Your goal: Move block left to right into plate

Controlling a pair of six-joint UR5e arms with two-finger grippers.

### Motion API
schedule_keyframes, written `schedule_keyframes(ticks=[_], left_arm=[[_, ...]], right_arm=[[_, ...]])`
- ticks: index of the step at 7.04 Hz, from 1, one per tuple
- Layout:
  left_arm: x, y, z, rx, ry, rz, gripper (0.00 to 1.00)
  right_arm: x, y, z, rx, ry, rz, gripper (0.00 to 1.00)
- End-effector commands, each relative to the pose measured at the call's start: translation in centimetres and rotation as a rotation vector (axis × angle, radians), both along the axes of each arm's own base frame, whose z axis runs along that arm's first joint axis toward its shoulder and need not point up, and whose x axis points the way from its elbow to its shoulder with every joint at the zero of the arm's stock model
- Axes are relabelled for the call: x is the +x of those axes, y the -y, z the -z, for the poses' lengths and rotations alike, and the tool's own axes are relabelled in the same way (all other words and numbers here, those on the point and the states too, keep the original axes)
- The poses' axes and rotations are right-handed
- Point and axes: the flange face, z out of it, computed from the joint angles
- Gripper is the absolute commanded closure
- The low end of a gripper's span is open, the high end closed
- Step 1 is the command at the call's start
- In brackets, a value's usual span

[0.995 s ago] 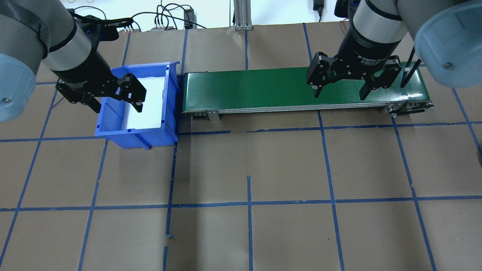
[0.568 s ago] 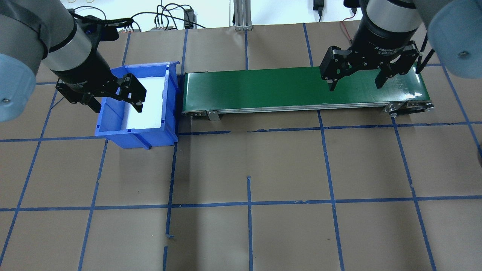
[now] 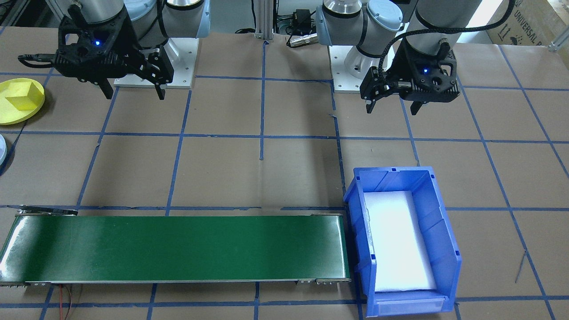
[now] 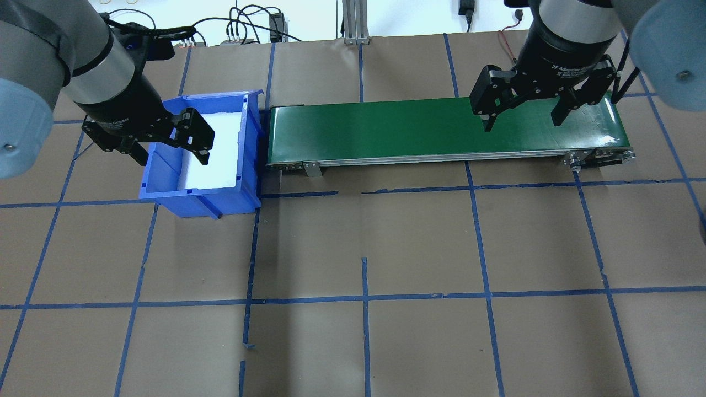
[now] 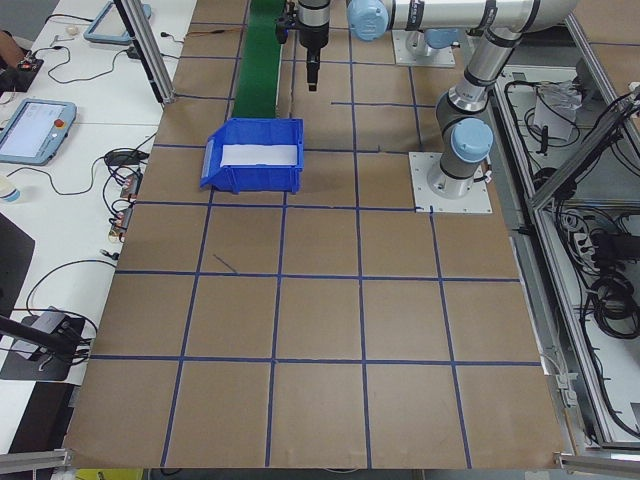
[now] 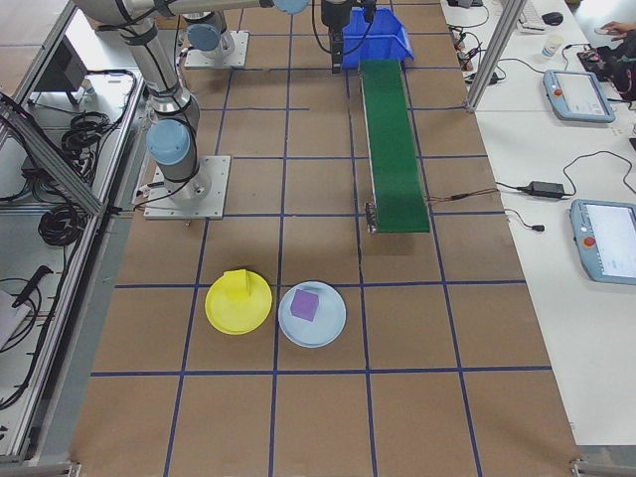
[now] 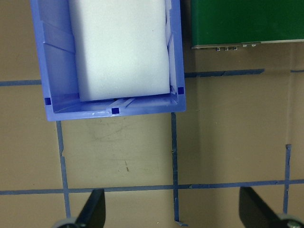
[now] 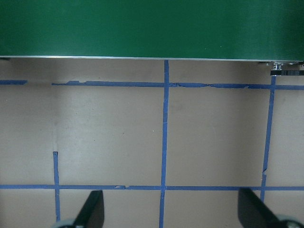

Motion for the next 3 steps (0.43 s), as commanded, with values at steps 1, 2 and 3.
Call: schedule_keyframes(ticks=[1, 2, 3], left_arm=[[-0.01, 0.04, 0.06, 0.001, -0.001, -0.001, 0.00], [0.00, -0.01, -0.01, 0.000, 0.000, 0.000, 0.00], [0.00, -0.01, -0.01, 0.000, 0.000, -0.001, 0.00]], right_arm=[[0.08, -0.13, -0.09, -0.004, -0.003, -0.002, 0.00], [-0.11, -0.11, 0.00, -0.001, -0.008, 0.001, 0.00], [-0.11, -0.06, 0.02, -0.006, -0.008, 0.001, 0.00]])
